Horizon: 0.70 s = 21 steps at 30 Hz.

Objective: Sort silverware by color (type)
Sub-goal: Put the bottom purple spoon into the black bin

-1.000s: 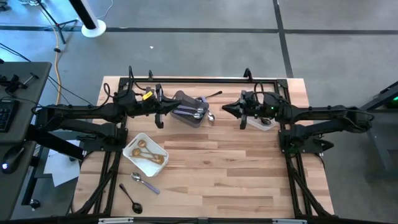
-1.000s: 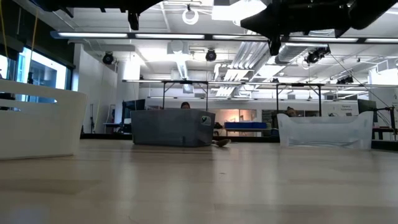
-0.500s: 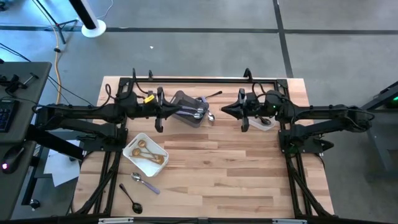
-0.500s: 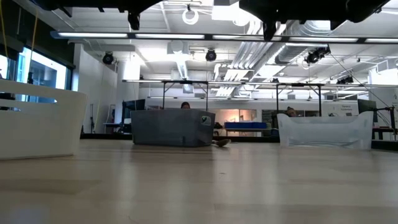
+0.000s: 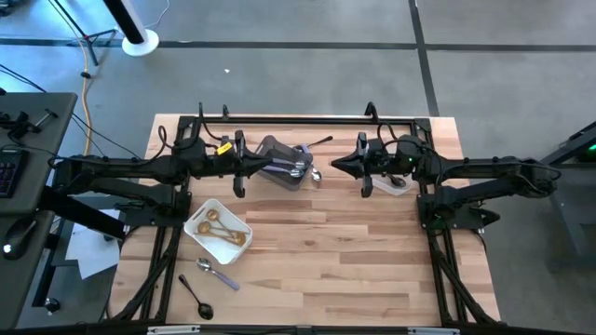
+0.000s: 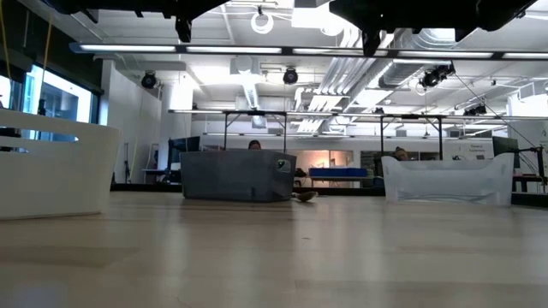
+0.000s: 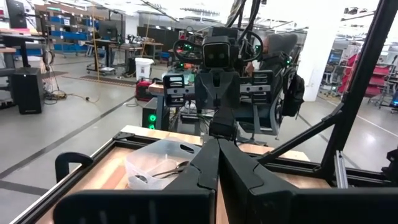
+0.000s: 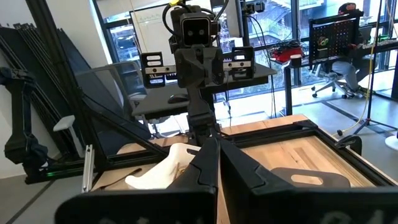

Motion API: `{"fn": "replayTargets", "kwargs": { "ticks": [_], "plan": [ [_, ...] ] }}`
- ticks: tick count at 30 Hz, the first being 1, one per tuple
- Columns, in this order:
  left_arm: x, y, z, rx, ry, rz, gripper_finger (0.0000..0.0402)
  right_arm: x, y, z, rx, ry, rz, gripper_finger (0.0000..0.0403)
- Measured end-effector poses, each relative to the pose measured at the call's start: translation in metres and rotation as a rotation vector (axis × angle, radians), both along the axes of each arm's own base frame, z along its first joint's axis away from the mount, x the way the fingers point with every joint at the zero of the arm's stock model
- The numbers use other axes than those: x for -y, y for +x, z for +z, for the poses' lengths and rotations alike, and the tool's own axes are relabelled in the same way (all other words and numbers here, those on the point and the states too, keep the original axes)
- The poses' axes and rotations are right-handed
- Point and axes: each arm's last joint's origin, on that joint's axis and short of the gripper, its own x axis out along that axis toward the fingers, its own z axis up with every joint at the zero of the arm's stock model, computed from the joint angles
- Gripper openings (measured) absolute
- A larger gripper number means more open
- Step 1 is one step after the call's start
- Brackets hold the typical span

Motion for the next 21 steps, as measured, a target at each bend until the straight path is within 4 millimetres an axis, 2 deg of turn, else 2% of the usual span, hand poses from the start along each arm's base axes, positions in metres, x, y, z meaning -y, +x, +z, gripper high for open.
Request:
{"fn": "replayTargets", "kwargs": {
  "ticks": [21],
  "plan": [
    [-0.0008,-0.0001,-0.0006,-0.006,-0.002,0.024,0.0,0.0,0.0001,-0.0002,-0.001,0.007,0.0,0.0]
  ]
}}
